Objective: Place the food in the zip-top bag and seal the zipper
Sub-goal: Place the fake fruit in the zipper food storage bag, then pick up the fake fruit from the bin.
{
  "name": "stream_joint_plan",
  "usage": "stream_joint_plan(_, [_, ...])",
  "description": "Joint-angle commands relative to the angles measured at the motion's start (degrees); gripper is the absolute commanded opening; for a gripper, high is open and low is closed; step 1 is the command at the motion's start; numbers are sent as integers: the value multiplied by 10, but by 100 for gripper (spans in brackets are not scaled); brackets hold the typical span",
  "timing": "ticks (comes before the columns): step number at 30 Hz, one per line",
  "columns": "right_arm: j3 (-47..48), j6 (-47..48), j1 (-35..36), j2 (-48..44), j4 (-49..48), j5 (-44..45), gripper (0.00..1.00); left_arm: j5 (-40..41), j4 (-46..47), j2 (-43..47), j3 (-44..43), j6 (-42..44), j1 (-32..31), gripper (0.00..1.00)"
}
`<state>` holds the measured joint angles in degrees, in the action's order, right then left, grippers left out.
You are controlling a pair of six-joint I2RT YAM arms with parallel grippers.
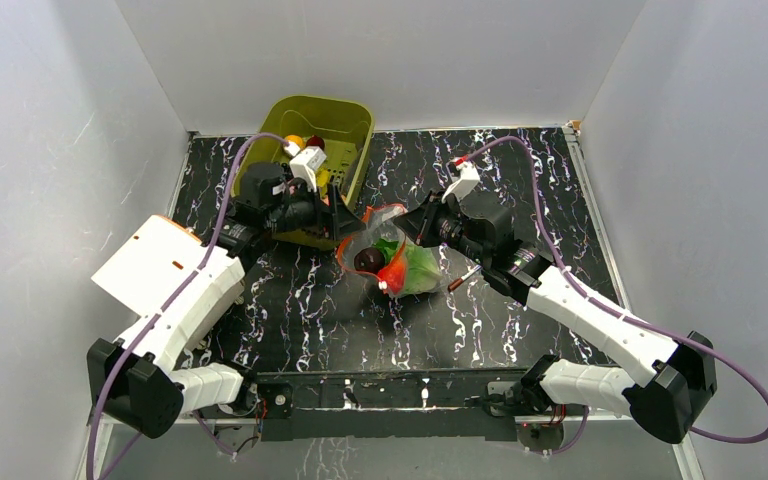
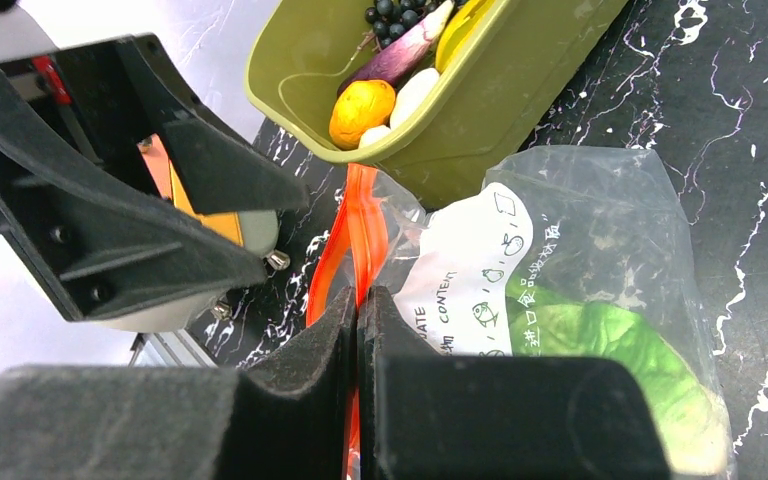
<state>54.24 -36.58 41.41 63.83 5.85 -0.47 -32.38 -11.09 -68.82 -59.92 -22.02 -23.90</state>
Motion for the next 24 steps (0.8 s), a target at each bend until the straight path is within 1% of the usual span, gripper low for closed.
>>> stream_joint_plan(1, [19,-3,2,-13,-52,-5,0,95,-27,3,-50,36,-3,68])
stream_joint_plan(5, [16,0,1,-19,-52,-9,0,179,-40,-14,-79,53,-3,70])
stream_joint_plan(9, [8,7,2,-30,-54,-7,0,265,-45,-50,-109,64,1,69])
stream_joint_plan(13, [1,17,1,-39,-55,-4,0,294,-52,-92,-143,76,12,67])
stream_joint_plan(16, [-1,23,1,-45,-54,-5,0,312,-51,-145,-184,78,32,63])
stream_joint_plan(20, [-6,33,1,-50,-66,-11,0,362,-56,-220,-251,104,49,60])
stream_joint_plan(24, [-1,42,2,-51,-63,-11,0,363,-51,-291,-309,120,76,60])
